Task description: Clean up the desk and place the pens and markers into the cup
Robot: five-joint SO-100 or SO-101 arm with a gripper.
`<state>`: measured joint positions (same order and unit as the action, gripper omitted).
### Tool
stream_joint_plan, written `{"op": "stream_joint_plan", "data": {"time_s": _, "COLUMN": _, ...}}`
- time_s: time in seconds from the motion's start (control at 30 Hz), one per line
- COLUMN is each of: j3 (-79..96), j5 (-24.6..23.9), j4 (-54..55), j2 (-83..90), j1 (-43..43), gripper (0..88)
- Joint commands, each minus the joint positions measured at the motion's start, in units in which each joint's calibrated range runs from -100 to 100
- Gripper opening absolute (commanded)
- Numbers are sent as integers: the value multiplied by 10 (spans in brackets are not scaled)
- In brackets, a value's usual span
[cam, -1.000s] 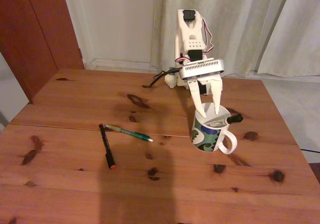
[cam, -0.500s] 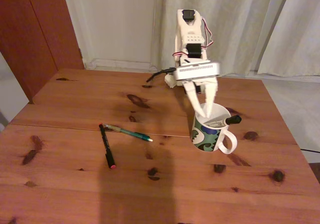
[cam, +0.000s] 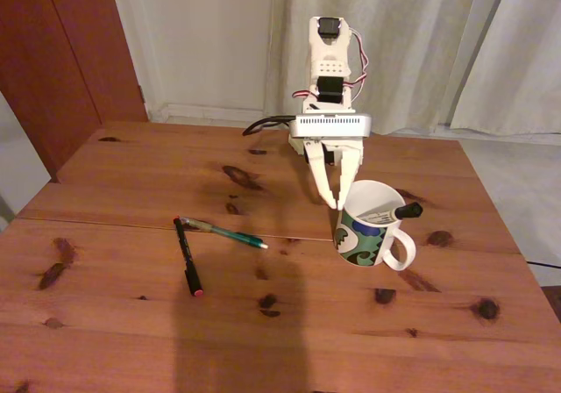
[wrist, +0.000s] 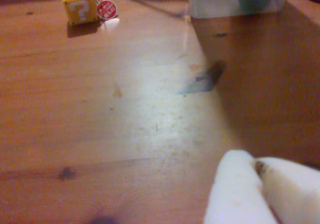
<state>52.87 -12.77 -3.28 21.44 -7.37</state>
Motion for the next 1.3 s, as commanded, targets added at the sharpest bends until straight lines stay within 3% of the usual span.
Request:
{"op": "stream_joint_plan", "data": {"time_s": 0.0, "j3": -21, "j5": 5, "j4": -1, "j2": 29, "j1": 16, "gripper": 3}}
{"op": "stream_joint_plan", "data": {"time_s": 0.33, "j3": -37, "j5": 22, "j4": -24, "j2": 29, "j1": 64, "gripper": 3}}
{"op": "stream_joint_plan", "data": {"time_s": 0.63, "j3": -246, "j5": -6, "j4": -341, "j2": 21, "j1": 89, "gripper": 3}}
{"op": "stream_joint_plan", "data": {"time_s": 0.73, "j3": -292, "j5": -5, "j4": -400, "j2": 21, "j1": 101, "gripper": 3}}
{"op": "stream_joint_plan", "data": {"time_s": 0.97, "j3": -286, "j5": 37, "j4": -411, "j2": 21, "j1": 123, "gripper": 4}}
{"op": "stream_joint_plan", "data": {"time_s": 1.2, "j3": -235, "j5": 27, "j4": -416, "j2": 21, "j1": 144, "gripper": 7}}
{"op": "stream_joint_plan", "data": {"time_s": 1.27, "j3": -207, "j5": -2, "j4": -416, "j2": 21, "j1": 168, "gripper": 8}}
